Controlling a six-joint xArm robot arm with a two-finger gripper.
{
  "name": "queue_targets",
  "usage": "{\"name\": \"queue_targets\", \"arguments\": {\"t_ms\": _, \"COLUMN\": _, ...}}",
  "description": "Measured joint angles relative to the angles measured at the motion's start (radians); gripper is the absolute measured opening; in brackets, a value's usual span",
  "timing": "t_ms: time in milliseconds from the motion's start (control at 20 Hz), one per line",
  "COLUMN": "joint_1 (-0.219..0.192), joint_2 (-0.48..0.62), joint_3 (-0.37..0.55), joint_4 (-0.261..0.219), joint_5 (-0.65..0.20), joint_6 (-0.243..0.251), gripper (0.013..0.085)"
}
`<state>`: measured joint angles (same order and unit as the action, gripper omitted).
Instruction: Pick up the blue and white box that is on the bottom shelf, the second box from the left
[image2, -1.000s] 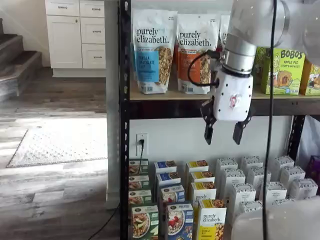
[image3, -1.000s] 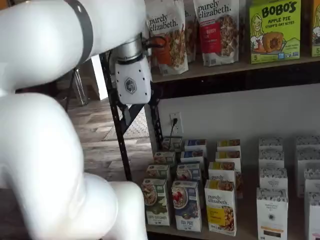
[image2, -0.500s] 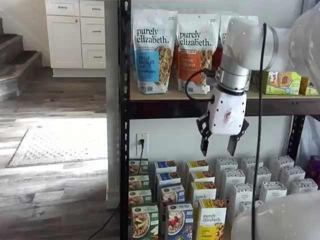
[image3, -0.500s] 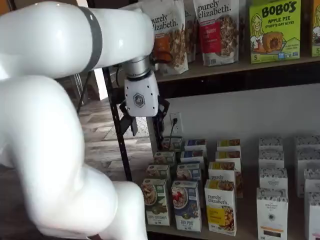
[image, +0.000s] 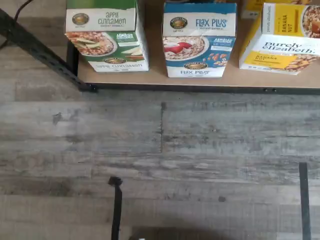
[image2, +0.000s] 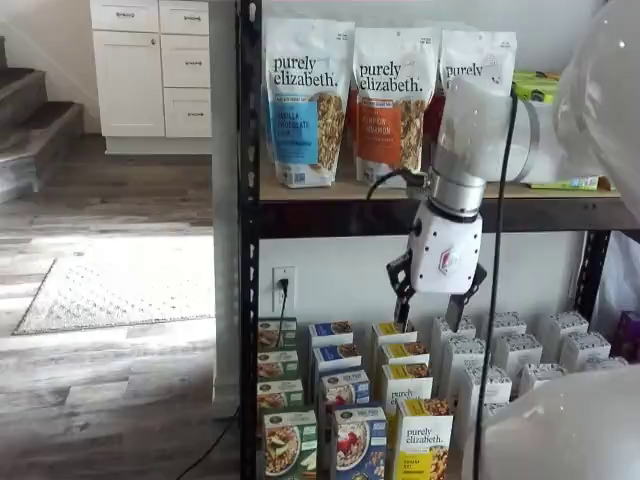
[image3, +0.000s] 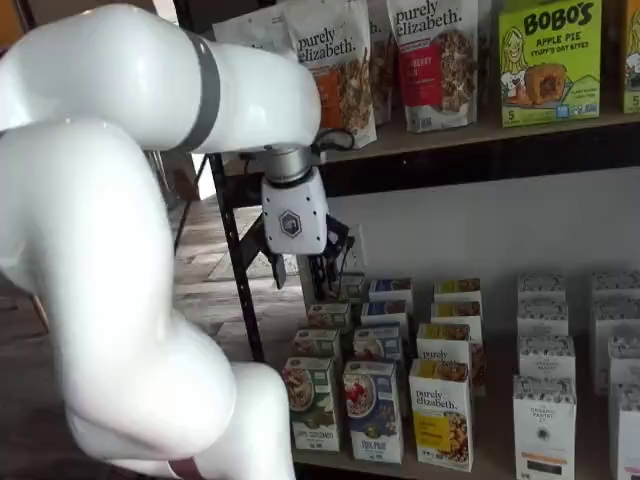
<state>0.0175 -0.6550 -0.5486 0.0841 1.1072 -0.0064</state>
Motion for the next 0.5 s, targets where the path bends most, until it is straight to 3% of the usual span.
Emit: {"name": "queue_targets", "arguments": {"t_ms": 500, "joint_1": 0.030, "joint_2": 0.145, "joint_3": 0.034, "joint_4": -0.011, "joint_5": -0.170, "joint_6": 0.023, "gripper": 0.0850}}
